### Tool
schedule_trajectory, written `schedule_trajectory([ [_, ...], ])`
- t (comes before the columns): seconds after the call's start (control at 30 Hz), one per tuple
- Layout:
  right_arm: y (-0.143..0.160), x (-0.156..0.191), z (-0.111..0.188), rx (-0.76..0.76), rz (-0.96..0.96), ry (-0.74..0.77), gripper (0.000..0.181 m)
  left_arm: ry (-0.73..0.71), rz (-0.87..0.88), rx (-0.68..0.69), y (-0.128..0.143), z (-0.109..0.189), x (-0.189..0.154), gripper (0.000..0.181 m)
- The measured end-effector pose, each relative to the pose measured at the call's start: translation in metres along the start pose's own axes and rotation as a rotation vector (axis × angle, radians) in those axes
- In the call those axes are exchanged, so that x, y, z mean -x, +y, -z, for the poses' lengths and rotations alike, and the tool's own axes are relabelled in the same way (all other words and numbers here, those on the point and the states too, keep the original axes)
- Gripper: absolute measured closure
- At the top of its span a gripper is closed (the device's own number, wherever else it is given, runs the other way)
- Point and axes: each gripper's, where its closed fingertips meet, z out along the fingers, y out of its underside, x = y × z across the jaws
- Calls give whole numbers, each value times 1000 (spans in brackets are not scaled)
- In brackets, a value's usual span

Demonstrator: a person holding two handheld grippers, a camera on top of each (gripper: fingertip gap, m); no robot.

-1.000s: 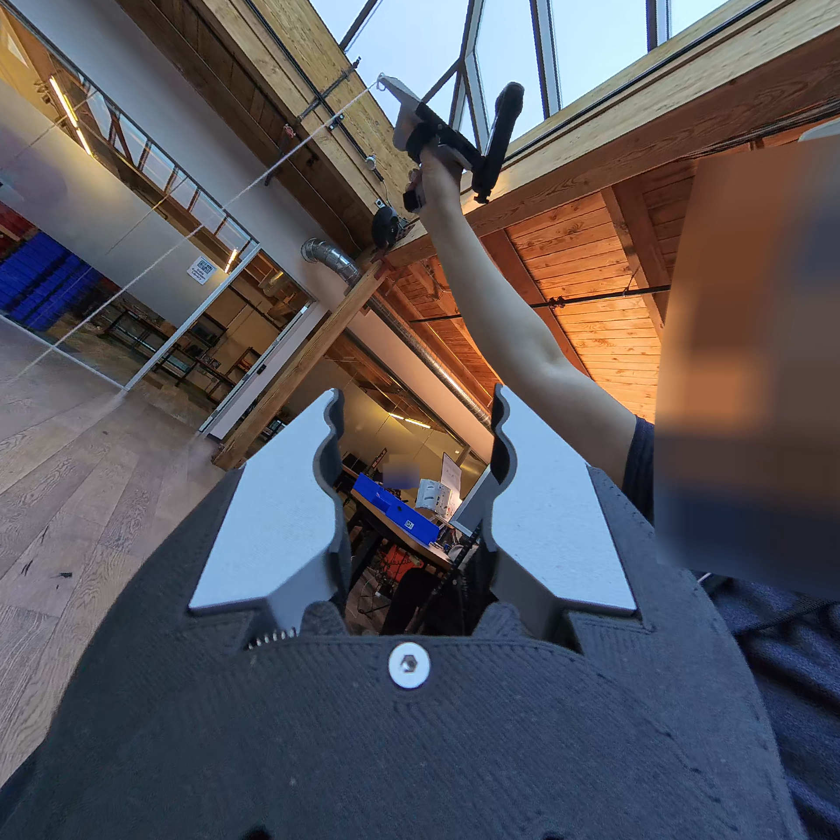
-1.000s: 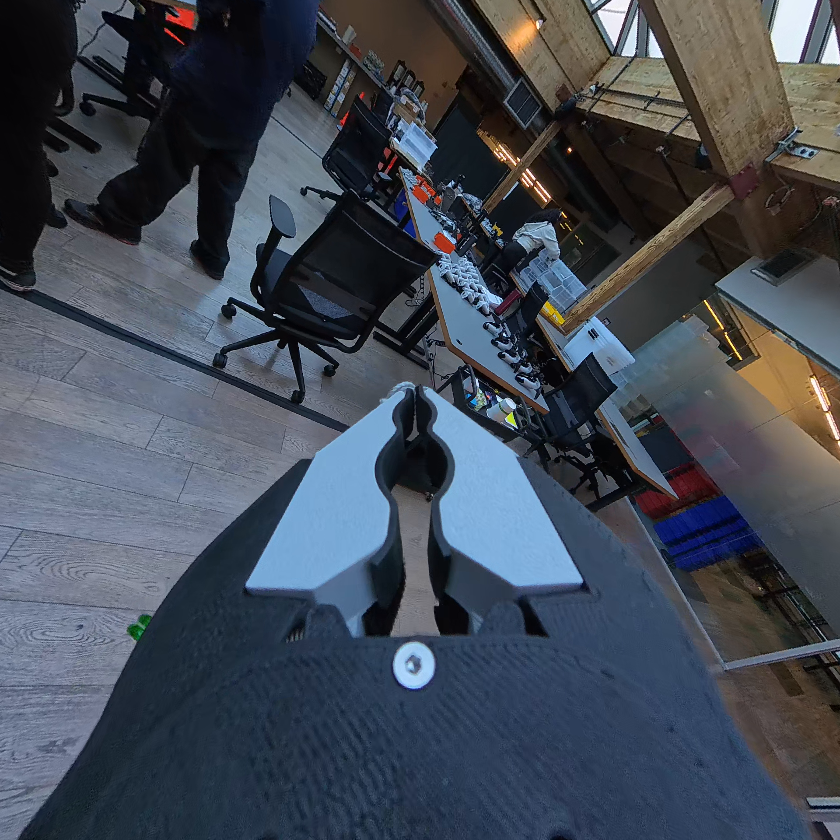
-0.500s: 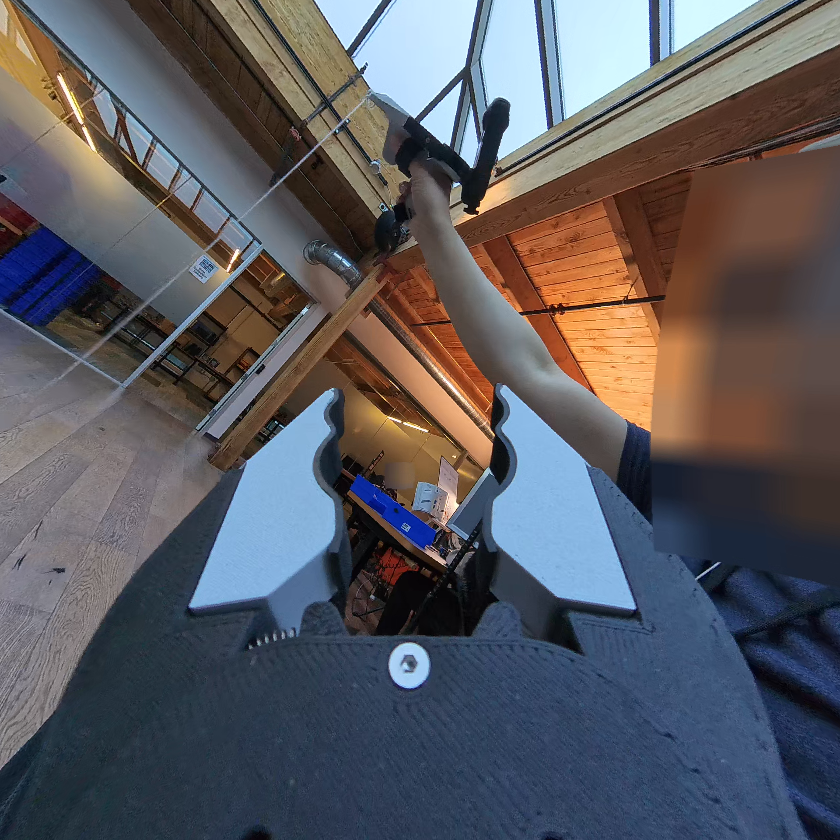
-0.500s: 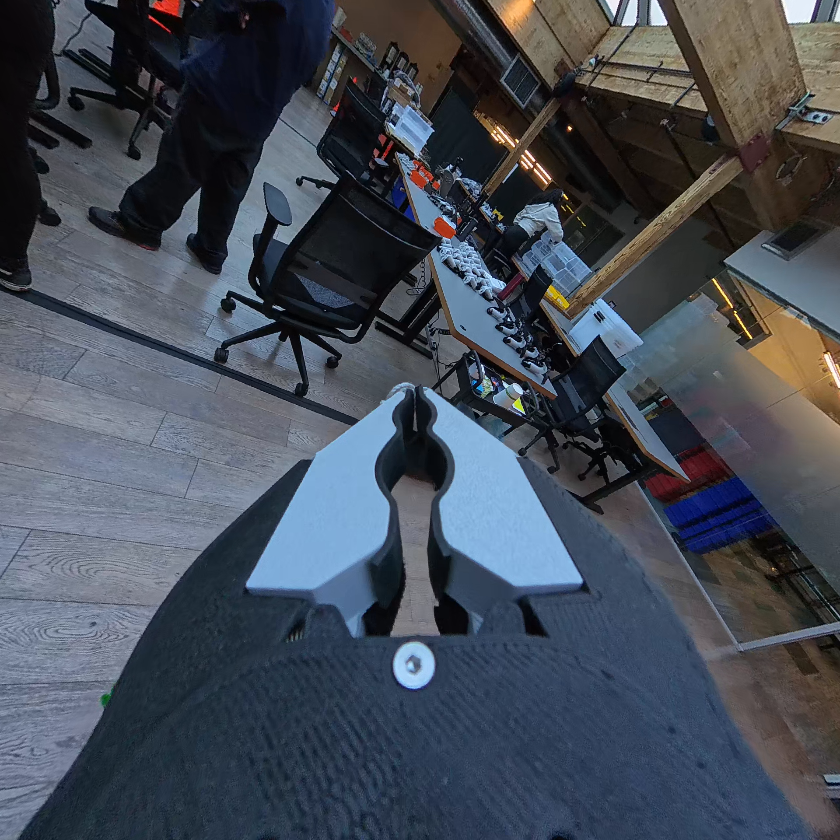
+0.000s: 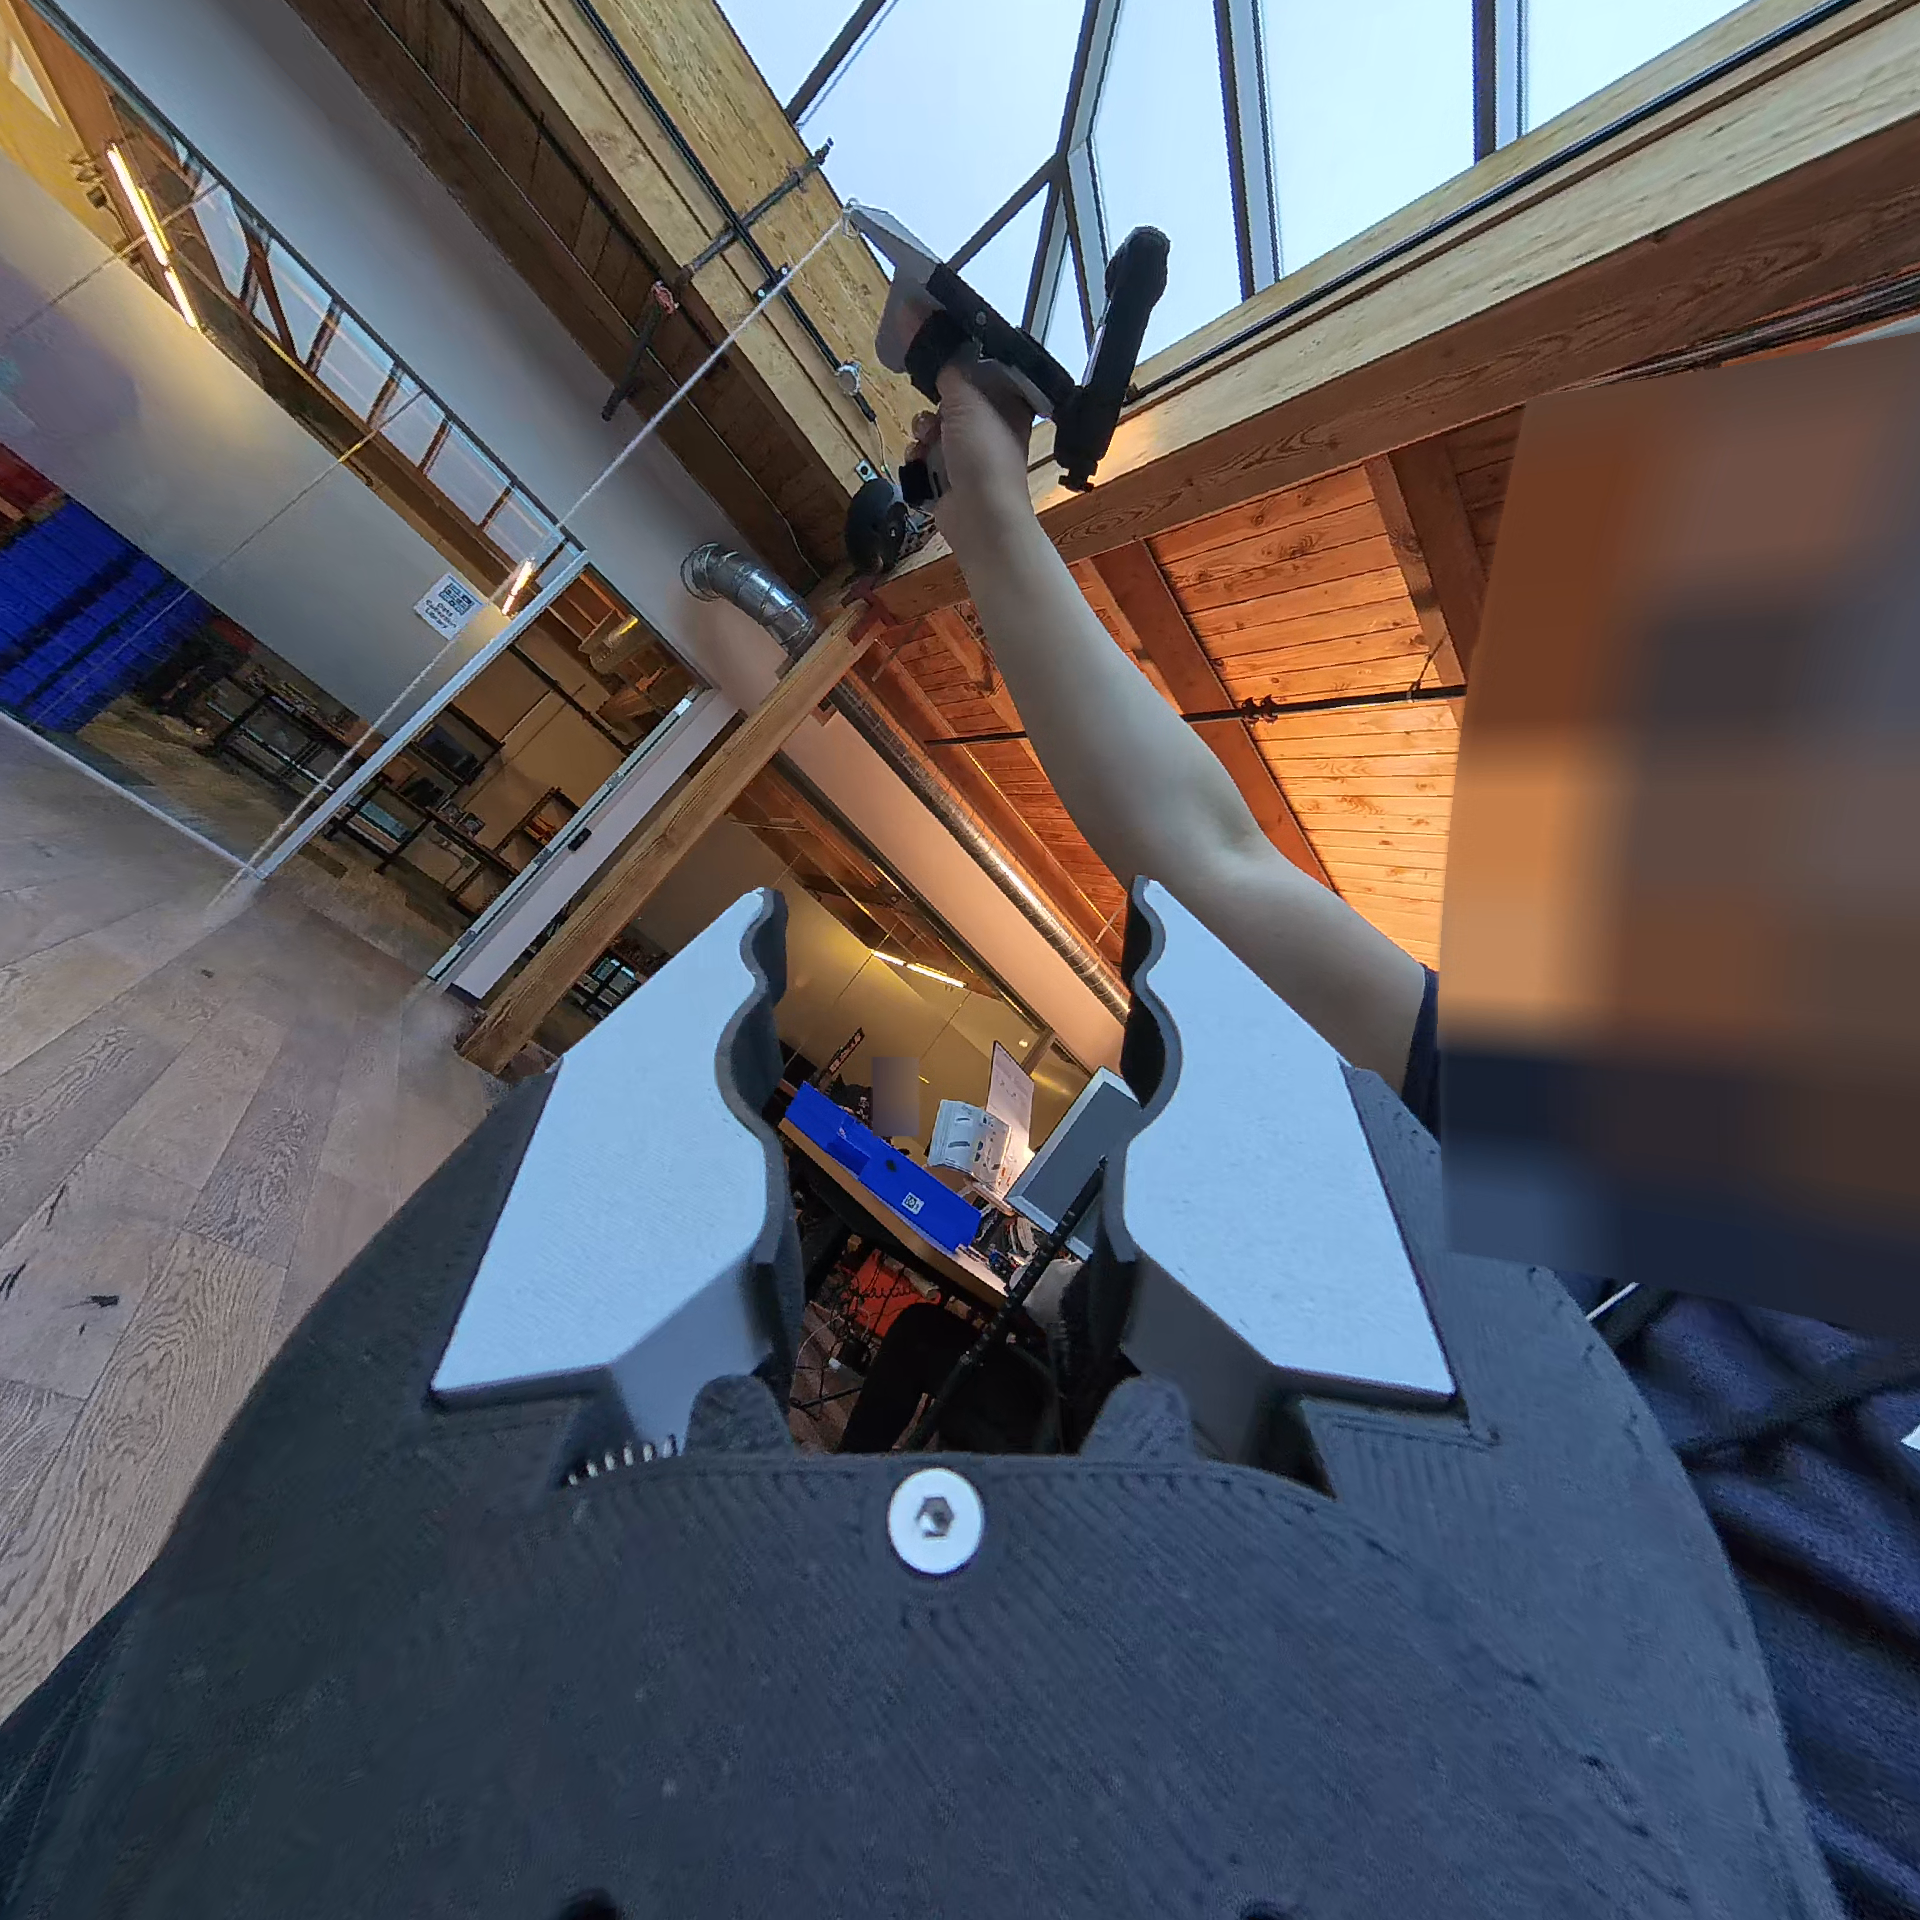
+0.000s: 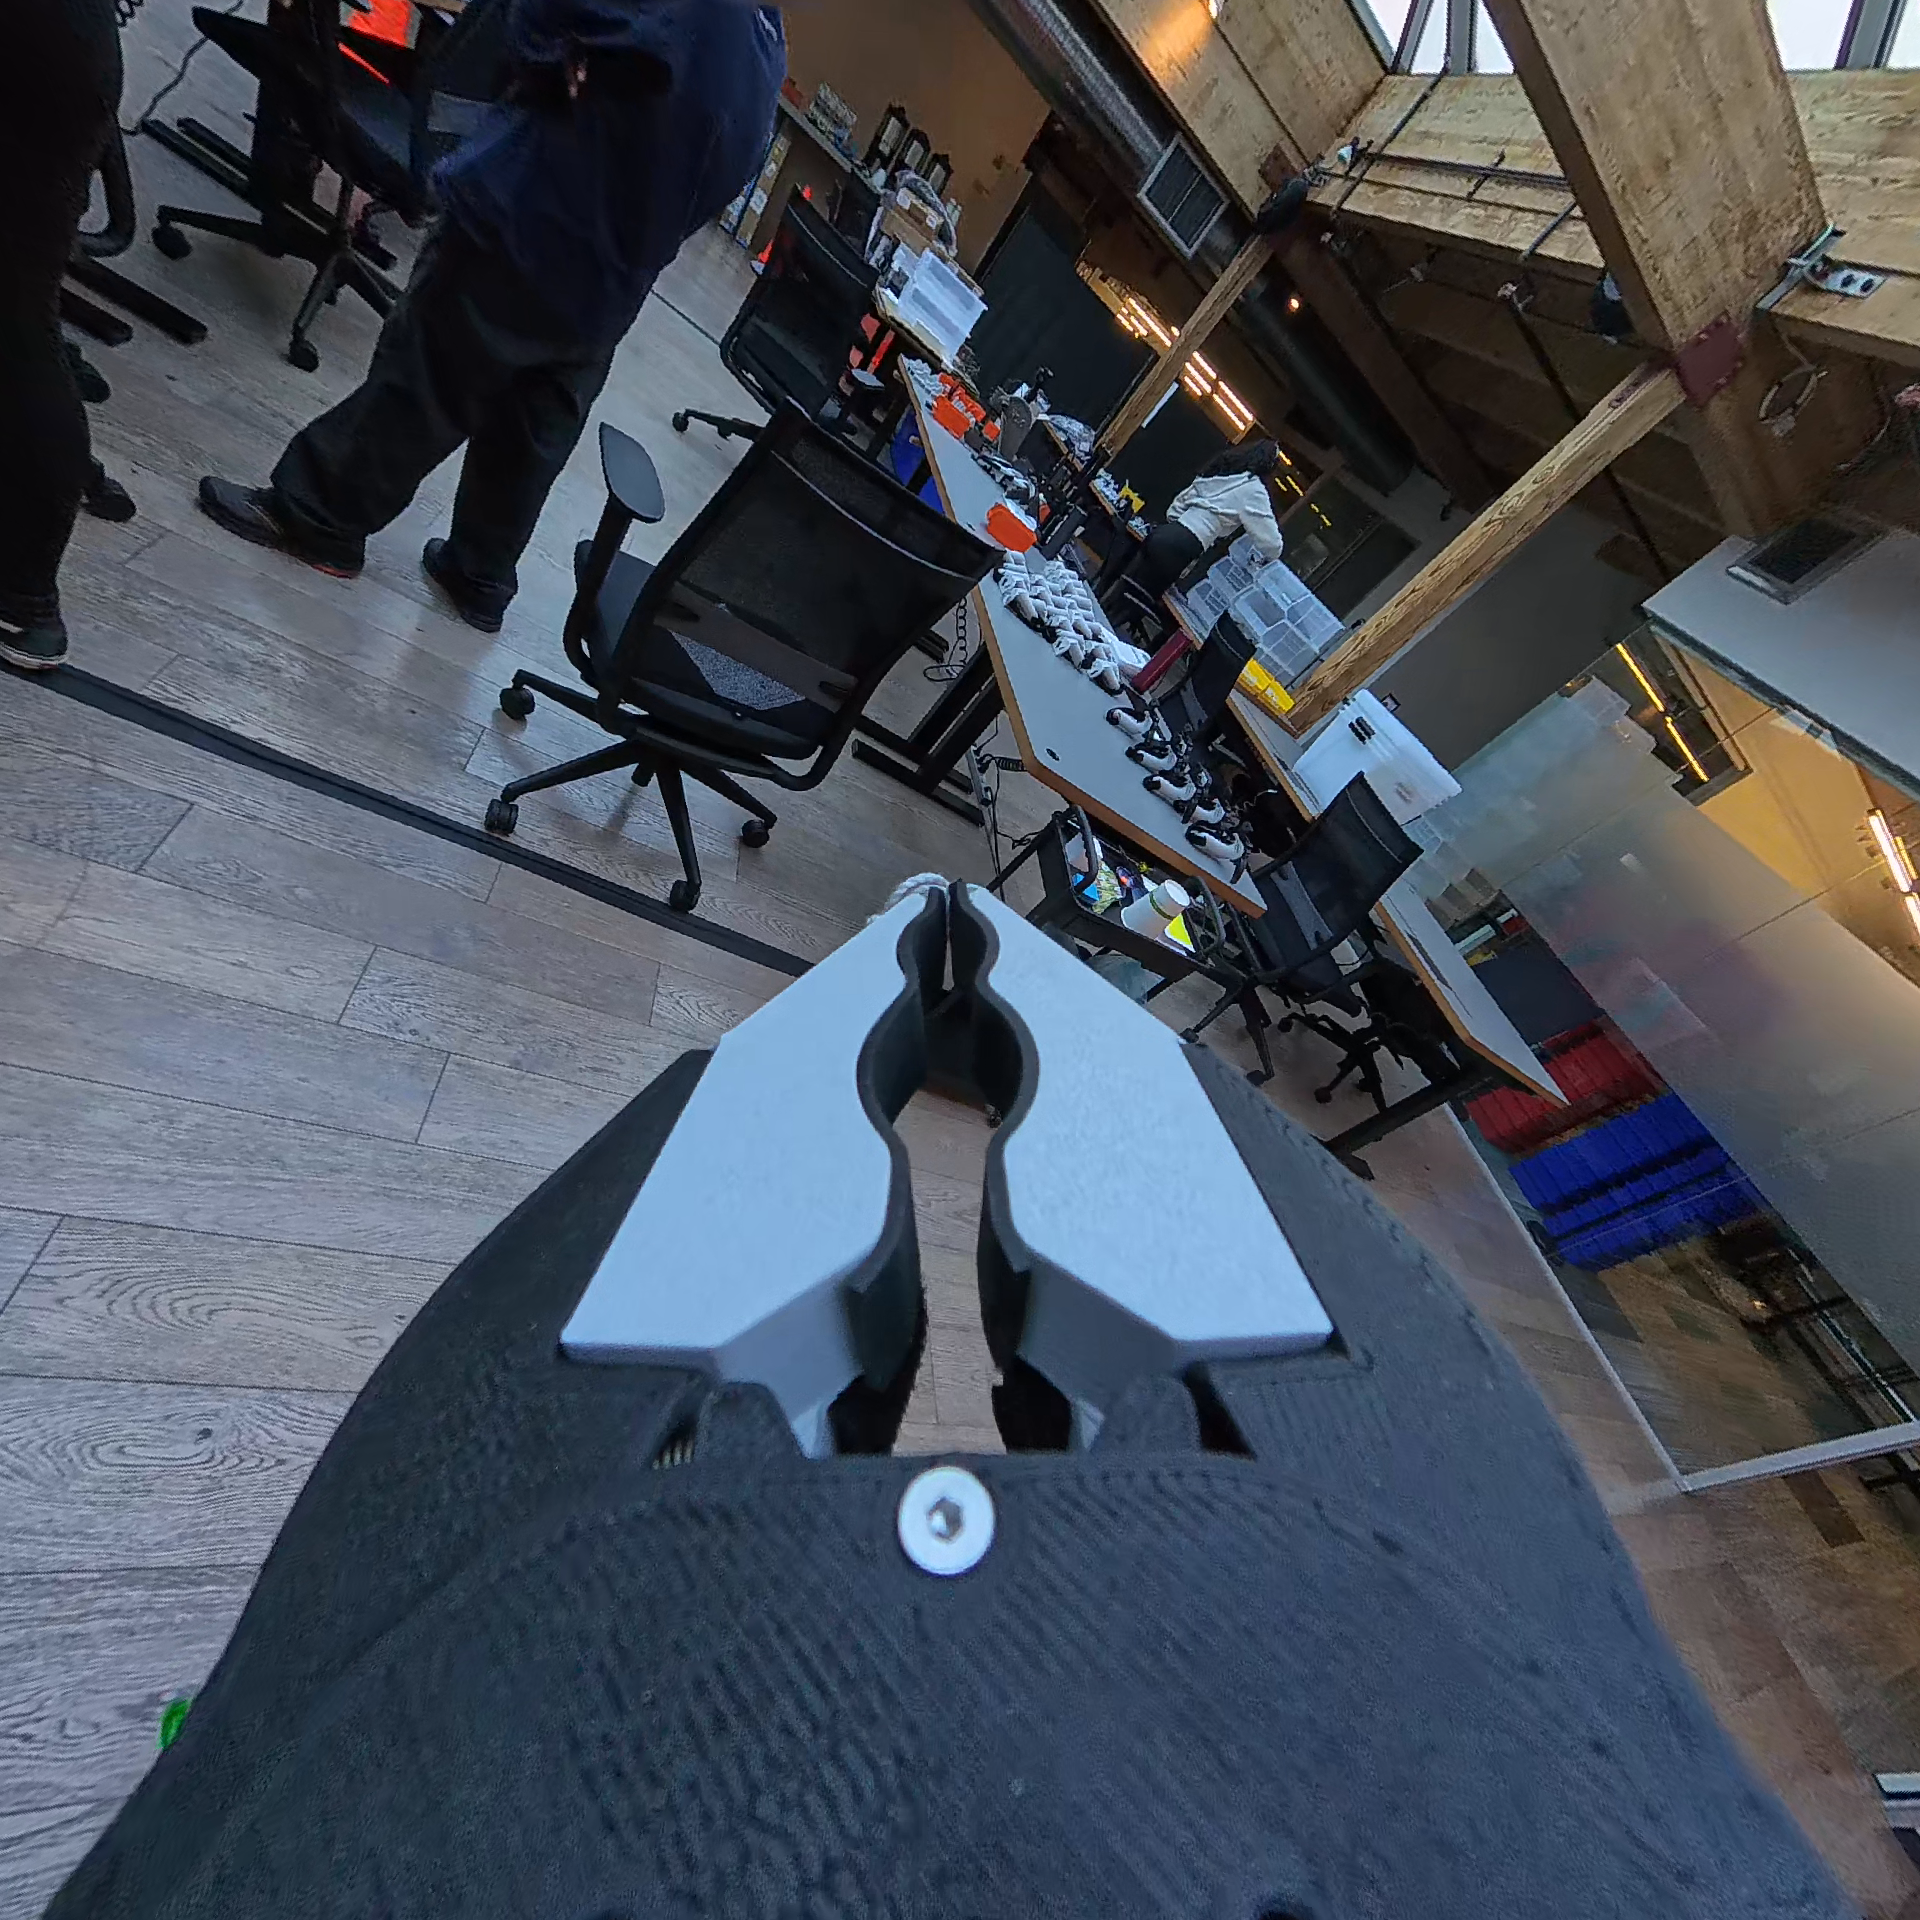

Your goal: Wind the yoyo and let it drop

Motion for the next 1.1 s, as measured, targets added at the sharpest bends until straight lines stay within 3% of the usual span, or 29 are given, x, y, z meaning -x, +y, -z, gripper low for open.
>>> schedule_trajectory([
  [0.27, -6, 5, 4, -10, 13, -14, 181, -31, -1, 24, 7, 0, 8, 117],
  [0.37, -26, 8, 12, -31, 49, -25, 181, -154, -23, 85, 20, 1, 31, 118],
  [0.53, -86, 9, 42, -101, 127, -33, 181, -550, -198, 391, 71, 13, 101, 116],
  [0.7, -156, -10, 86, -179, 137, -7, 181, -664, -262, 606, 118, 9, 148, 112],
  [0.87, -205, -42, 132, -230, 104, 46, 181, -759, -298, 675, 140, 7, 193, 111],
  [1.1, -255, -79, 193, -279, 107, 136, 181, -1058, -421, 813, 160, 59, 275, 95],
])
